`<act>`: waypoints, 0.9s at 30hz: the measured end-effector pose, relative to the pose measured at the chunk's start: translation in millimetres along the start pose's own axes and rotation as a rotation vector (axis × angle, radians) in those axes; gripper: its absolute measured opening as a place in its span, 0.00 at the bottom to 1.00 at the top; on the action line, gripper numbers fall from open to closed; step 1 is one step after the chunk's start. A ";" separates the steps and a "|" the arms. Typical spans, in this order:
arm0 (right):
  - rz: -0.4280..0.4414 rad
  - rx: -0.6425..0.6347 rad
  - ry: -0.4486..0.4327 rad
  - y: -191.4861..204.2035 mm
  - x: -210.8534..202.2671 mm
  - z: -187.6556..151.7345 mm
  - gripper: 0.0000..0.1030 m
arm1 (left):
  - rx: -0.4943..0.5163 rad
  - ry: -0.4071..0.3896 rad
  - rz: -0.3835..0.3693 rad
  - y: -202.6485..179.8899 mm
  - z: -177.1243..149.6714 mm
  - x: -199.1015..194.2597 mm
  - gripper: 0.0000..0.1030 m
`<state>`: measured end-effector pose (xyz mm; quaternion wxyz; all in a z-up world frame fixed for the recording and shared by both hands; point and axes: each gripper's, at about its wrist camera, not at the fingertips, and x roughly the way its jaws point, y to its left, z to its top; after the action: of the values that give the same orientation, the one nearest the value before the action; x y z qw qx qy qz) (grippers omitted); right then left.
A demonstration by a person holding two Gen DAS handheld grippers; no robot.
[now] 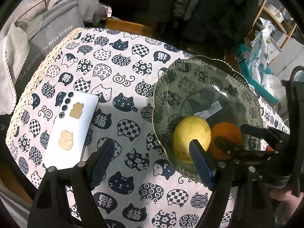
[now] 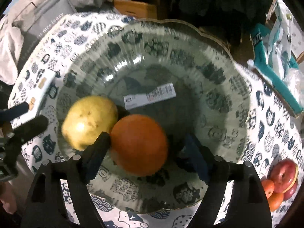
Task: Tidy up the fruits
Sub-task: 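Lower the mango and orange into the bowl and open both tools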
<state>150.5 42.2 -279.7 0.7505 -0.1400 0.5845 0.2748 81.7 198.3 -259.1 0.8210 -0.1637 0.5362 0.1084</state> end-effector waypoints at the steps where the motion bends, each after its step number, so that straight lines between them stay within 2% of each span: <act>1: -0.003 0.001 -0.007 1.4 -2.3 1.3 0.80 | -0.002 -0.003 -0.002 0.2 0.0 -1.9 0.80; 8: -0.005 0.024 -0.079 -2.6 -35.9 3.6 0.80 | -0.004 -0.048 -0.011 -2.7 2.6 -22.2 0.80; 13: -0.042 0.047 -0.161 -11.7 -68.8 1.3 0.80 | -0.001 -0.098 -0.028 -7.8 5.0 -45.0 0.80; 27: -0.103 0.125 -0.378 -32.8 -163.7 -17.5 0.80 | 0.078 -0.233 -0.045 -38.8 2.0 -106.4 0.84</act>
<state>128.2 -34.4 -132.0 0.8672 -0.0690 0.4410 0.2207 54.3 163.0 -155.0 0.8856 -0.1297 0.4373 0.0873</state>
